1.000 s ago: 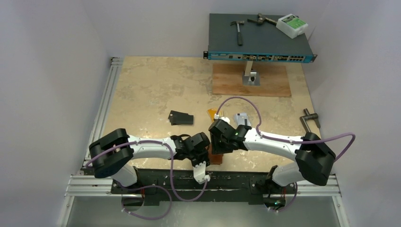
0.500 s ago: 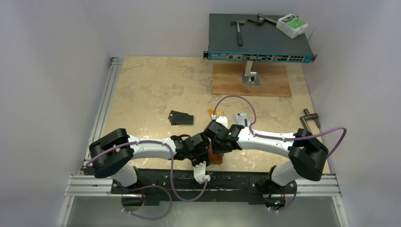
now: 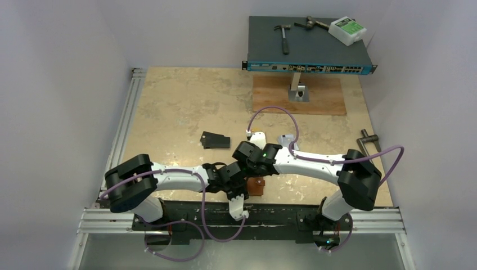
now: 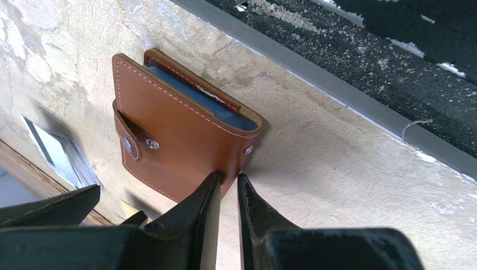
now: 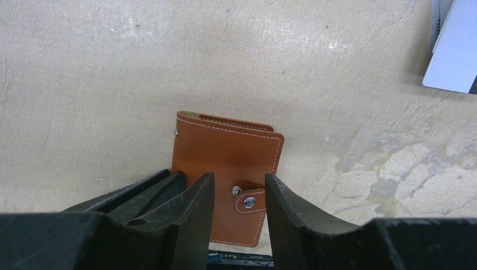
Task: Put the credit cards into the card holder
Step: Close the card holder at the center of the board.
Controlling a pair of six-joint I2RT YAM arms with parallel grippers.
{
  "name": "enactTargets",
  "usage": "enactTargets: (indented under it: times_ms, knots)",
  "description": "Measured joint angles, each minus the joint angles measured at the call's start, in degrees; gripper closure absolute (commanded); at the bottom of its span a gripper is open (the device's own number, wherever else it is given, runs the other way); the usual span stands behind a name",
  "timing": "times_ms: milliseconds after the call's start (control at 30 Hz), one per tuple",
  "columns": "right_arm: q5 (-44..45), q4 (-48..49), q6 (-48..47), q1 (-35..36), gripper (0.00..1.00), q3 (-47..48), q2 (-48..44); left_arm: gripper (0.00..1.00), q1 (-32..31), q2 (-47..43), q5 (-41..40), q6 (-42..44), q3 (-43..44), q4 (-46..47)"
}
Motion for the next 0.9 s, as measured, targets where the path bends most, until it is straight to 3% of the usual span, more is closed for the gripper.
enactTargets:
  times_ms: [300,433,900]
  knots:
    - [-3.96,5.2,2.03,1.4,0.6,-4.0,-2.08,0.88,-0.94,-0.46,-1.84,-0.02,-1.95,3.15]
    - [-5.29,6.21,3.15,1.99,0.53,-5.25,-2.71,0.97,-1.05,-1.01,-2.19,-0.11,-3.21,5.03]
    - [-4.31,3.63,6.27,5.2,0.5,-7.96,-4.11,0.97,-0.15,-2.78,-1.42,-0.42,-9.33,15.93]
